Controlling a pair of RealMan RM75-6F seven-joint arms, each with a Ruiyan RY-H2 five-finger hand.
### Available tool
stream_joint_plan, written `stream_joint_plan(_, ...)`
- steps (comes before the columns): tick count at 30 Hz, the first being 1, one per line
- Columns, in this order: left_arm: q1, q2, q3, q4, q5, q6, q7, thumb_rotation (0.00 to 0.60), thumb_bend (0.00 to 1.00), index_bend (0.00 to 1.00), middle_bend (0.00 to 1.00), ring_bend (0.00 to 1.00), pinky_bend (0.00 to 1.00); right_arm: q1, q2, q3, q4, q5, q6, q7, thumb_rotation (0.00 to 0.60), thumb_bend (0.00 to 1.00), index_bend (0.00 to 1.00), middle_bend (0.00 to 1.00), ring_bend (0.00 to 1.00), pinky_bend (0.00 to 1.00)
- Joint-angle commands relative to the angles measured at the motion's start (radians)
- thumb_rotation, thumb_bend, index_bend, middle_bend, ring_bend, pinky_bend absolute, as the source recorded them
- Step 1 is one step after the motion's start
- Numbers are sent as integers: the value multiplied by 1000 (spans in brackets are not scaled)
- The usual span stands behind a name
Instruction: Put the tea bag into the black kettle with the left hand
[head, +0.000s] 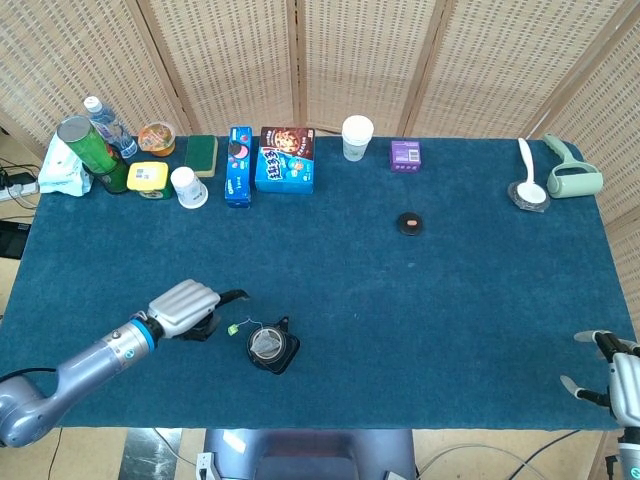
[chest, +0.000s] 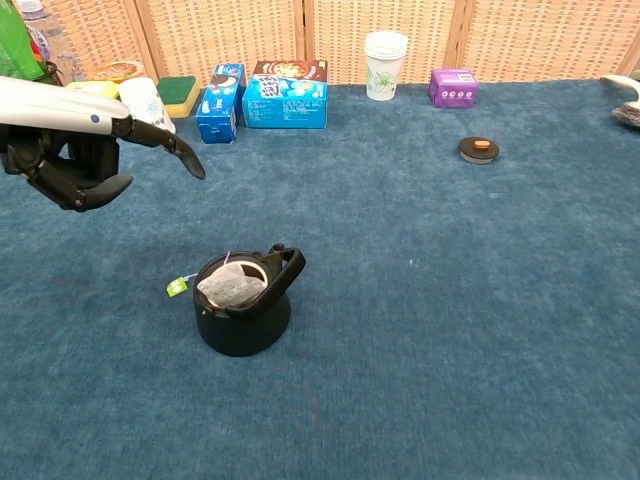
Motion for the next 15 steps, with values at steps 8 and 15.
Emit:
stream_joint_plan(8, -63, 65, 31, -81, 52, -120, -2, 600, 922, 139, 1000, 1000, 1000, -6, 0, -2, 7, -1, 4, 13, 600, 166, 353, 350, 469, 260)
stream_joint_plan(15, -107, 57, 32, -79, 7, -192, 22, 600, 934, 140, 1000, 1000, 1000, -11, -1, -3, 14, 2, 5, 24, 600, 166, 353, 351, 471, 261)
